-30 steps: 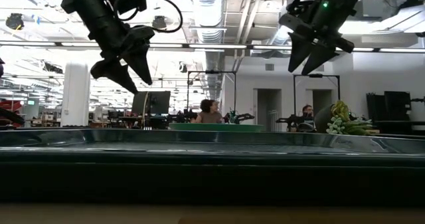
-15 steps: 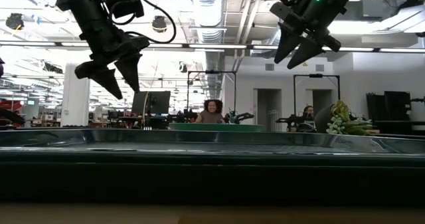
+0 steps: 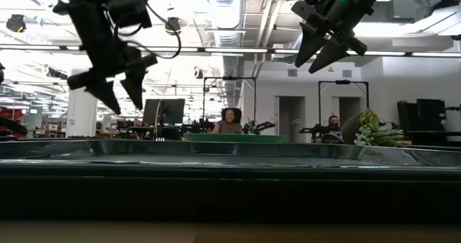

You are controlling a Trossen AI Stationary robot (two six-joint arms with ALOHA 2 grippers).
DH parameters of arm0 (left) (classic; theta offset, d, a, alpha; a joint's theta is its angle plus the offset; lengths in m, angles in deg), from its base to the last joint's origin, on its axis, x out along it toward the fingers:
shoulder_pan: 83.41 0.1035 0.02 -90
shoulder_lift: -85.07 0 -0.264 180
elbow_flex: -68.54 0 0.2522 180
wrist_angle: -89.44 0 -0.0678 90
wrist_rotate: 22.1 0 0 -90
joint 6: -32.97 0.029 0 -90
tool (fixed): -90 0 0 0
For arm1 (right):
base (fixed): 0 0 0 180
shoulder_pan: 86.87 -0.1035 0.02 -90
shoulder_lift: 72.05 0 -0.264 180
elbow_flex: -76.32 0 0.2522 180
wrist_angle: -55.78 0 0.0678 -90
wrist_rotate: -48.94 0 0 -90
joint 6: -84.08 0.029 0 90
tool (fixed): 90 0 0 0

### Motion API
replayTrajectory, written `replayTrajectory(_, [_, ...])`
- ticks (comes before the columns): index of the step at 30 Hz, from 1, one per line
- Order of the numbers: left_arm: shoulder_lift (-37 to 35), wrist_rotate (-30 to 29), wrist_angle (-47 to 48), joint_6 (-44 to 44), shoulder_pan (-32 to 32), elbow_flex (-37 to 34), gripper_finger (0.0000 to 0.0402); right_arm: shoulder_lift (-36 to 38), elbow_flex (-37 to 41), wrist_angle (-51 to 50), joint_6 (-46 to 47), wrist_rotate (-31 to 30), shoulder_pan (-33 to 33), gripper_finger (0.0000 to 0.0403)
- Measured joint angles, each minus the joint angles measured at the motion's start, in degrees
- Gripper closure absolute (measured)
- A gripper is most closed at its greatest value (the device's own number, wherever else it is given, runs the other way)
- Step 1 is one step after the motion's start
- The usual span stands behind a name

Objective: Pick and place plate/cup/fork/spoon on tray
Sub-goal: Put the orange spoon on the black tray to the left

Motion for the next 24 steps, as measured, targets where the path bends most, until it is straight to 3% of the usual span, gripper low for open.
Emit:
replayTrajectory(9, [0.0,-6.2,-16.8,-6.6,3.9,-9.5,0.0150,0.0,0.0,1.9,-0.8,-0.1,0.6,0.0170])
replayTrajectory(19, [1.1,-7.0,-20.9,-8.0,6.8,-10.2,0.0150,0.0,0.0,2.7,-0.9,-0.2,1.2,0.0170])
replayTrajectory(24, [6.1,-6.2,-25.6,-9.9,6.0,-10.2,0.0150,0.0,0.0,2.9,-0.9,-0.2,2.0,0.0170])
